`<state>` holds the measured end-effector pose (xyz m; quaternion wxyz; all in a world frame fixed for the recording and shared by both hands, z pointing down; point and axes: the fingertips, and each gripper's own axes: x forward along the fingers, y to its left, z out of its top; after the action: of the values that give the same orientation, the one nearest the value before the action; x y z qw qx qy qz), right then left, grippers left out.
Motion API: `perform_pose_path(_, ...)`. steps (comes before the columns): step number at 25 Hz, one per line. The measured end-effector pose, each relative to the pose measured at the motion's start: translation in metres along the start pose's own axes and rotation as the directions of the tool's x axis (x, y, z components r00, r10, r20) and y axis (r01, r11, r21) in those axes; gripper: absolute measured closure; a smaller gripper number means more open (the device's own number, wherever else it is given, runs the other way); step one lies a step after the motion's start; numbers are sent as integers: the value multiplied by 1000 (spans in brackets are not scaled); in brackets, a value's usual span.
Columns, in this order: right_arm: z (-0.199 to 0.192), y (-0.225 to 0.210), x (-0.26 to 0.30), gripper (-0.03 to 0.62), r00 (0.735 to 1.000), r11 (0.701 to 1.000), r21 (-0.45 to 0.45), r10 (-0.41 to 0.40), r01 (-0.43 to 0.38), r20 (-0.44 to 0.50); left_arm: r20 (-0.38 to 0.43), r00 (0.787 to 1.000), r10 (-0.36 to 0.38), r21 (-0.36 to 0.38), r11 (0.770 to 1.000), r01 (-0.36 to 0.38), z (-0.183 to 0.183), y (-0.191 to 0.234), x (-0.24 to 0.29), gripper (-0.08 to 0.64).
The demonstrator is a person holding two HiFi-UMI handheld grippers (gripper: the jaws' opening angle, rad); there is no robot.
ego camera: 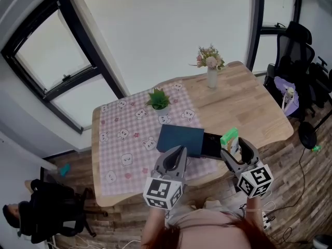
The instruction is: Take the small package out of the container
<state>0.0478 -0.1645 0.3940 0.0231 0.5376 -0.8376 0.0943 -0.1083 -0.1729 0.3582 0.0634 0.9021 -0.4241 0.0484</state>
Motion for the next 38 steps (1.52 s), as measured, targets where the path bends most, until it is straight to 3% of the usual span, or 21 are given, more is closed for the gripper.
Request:
perform_pose_path(10,13,13,-11,273,999,1000,1,-14,14,29,4,1000,11,4,1000,-11,4,8,-15,548)
perform_pose_path(38,33,6,-37,273,996,998,-68,0,6,84,-11,999,-45,17,999,45,7,-29,1,548)
